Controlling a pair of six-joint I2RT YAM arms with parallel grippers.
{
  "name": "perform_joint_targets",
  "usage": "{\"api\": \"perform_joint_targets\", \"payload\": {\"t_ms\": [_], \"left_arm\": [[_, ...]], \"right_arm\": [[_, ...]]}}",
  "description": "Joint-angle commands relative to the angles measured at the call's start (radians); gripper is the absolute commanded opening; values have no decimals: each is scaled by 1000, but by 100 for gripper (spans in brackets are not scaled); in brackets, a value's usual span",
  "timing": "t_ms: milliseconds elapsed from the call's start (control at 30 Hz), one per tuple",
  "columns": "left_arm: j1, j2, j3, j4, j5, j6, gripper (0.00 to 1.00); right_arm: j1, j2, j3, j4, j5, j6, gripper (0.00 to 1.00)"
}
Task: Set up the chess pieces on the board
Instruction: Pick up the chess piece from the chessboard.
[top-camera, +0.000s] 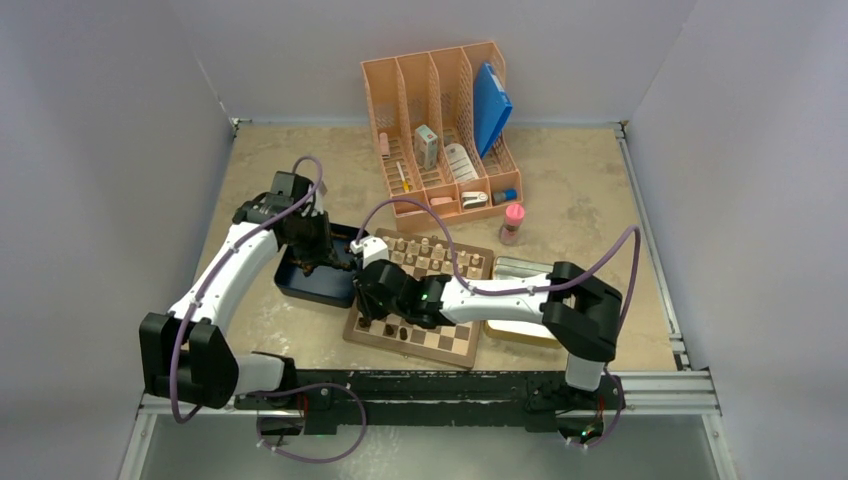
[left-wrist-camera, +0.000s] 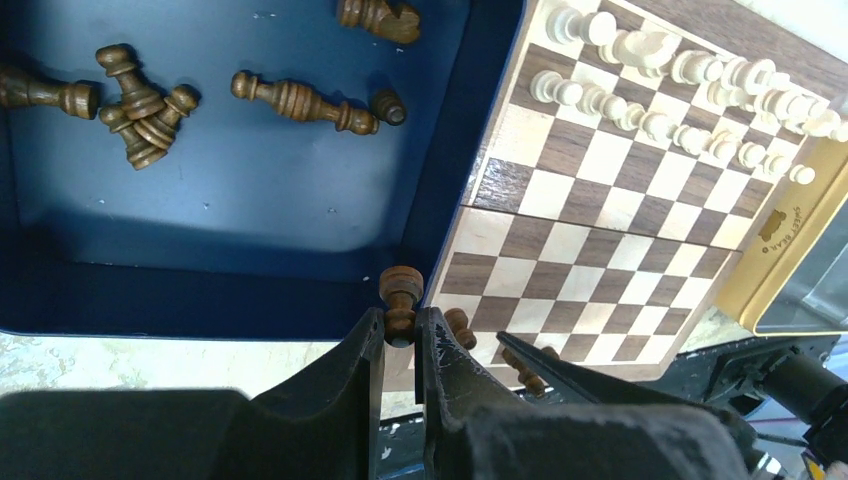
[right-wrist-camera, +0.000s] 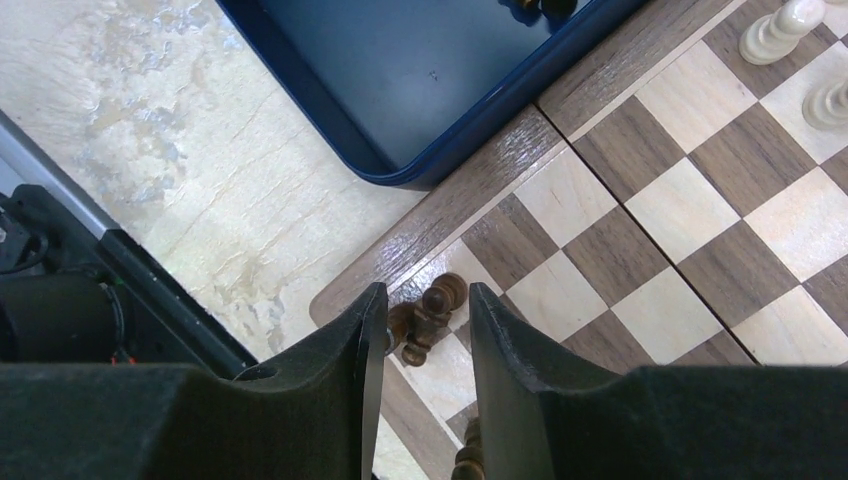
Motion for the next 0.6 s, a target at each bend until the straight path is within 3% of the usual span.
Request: {"api": "perform_joint_targets", "payload": {"t_ms": [0, 567], "left_arm": [[6, -37, 10, 2, 58, 34, 4], [6, -35, 0, 22, 134, 47, 5]], "right_arm": [[7, 20, 72, -32, 57, -4, 38], [11, 62, 108, -87, 45, 2, 31]]}}
